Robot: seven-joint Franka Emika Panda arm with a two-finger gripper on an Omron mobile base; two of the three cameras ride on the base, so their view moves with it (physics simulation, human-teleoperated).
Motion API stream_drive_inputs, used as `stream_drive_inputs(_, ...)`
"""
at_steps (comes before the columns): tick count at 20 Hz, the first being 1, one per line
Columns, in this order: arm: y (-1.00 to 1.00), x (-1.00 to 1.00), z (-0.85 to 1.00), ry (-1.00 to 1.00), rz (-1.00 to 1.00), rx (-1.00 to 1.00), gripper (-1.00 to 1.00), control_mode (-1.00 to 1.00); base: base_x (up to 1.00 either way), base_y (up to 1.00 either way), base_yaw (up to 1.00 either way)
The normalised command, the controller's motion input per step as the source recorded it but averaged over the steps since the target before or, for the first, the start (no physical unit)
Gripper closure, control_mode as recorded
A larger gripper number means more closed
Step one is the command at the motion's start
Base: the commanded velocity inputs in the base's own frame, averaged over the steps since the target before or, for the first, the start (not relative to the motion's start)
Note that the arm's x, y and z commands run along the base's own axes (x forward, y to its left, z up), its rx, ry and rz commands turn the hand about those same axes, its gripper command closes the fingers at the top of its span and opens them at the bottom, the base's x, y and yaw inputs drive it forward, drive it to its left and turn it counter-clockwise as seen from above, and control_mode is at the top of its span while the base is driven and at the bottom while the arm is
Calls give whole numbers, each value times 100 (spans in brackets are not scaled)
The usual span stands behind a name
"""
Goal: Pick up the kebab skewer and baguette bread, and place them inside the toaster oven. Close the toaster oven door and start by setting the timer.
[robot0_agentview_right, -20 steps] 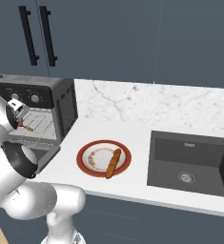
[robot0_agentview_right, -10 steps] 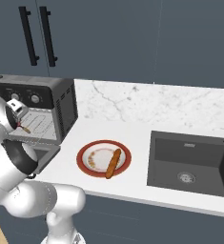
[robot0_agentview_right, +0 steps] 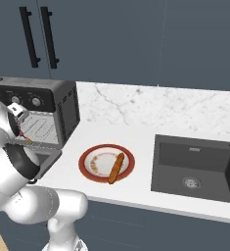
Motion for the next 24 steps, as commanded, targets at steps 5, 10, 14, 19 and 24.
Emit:
stream_drive_inputs(5,0,-17,58,-12,9,0,-100,-100,0,0,0)
stream_drive_inputs(10,-4,-83,44,-2,0,1,-100,-100,0,0,0)
stream_drive_inputs(14,-47,-86,45,0,-11,1,-100,-100,0,0,0)
stream_drive_inputs(19,-92,-72,21,1,-28,3,-100,-100,0,0,0)
stream_drive_inputs(24,-97,-48,1,3,-42,8,-100,-100,0,0,0)
